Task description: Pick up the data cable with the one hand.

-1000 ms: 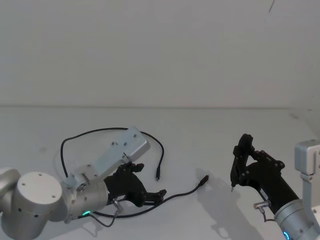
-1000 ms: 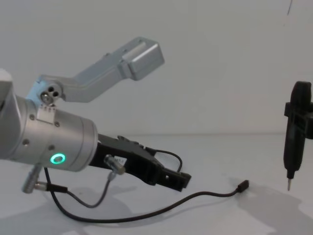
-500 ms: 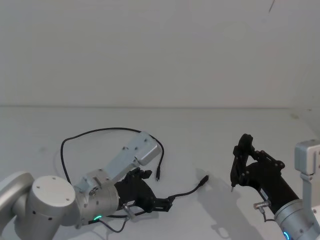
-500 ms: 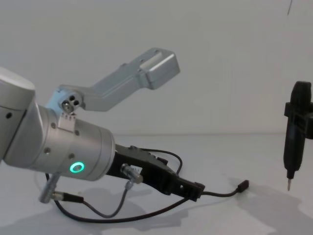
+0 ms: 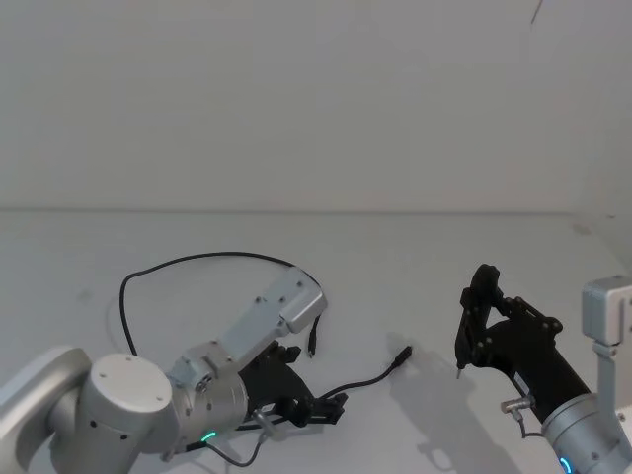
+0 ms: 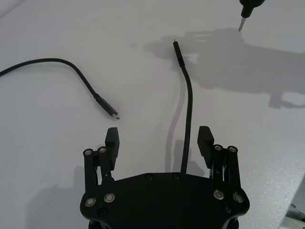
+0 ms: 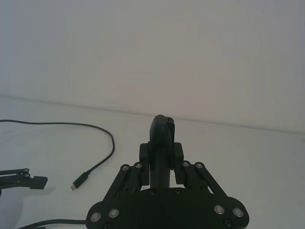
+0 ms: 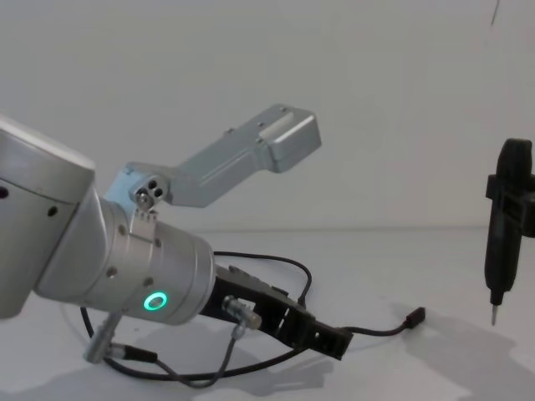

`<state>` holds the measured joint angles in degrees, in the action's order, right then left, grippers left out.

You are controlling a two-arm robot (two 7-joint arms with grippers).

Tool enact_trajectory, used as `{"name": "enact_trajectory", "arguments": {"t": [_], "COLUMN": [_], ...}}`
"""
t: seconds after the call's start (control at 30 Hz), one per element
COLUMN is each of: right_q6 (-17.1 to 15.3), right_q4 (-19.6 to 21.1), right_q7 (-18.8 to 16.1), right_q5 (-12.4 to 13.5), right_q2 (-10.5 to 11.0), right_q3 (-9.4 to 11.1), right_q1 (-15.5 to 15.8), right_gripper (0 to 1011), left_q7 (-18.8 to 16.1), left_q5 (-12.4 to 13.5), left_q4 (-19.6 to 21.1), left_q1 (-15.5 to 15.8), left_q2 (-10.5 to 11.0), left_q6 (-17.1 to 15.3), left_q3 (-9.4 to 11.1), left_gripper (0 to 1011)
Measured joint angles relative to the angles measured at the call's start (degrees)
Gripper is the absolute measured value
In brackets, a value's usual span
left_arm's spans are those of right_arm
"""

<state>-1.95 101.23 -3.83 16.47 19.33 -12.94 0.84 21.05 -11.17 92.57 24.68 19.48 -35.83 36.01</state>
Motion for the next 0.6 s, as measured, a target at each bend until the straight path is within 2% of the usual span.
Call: {"name": "enact_trajectory", "arguments": {"t": [0.23, 0.6], "right_q6": [0.00, 0.00], "right_q4": [0.00, 0.00], "right_q7": [0.00, 0.00], "right_q5": [0.00, 0.00], "right_q2": [0.00, 0.00], "right_q3": [0.00, 0.00], "right_q1": [0.00, 0.00], "right_gripper": [279, 279], "left_q7": [-0.79, -1.33], "left_q5": [0.43, 0.72], "left_q4": [-0.35, -0.59], "left_q1": [-0.08, -0.13], "left_q2": [-0.72, -1.24], "left_q6": [-1.00, -1.72], "left_q3": [0.07, 0.12], "left_gripper": [864, 516]}}
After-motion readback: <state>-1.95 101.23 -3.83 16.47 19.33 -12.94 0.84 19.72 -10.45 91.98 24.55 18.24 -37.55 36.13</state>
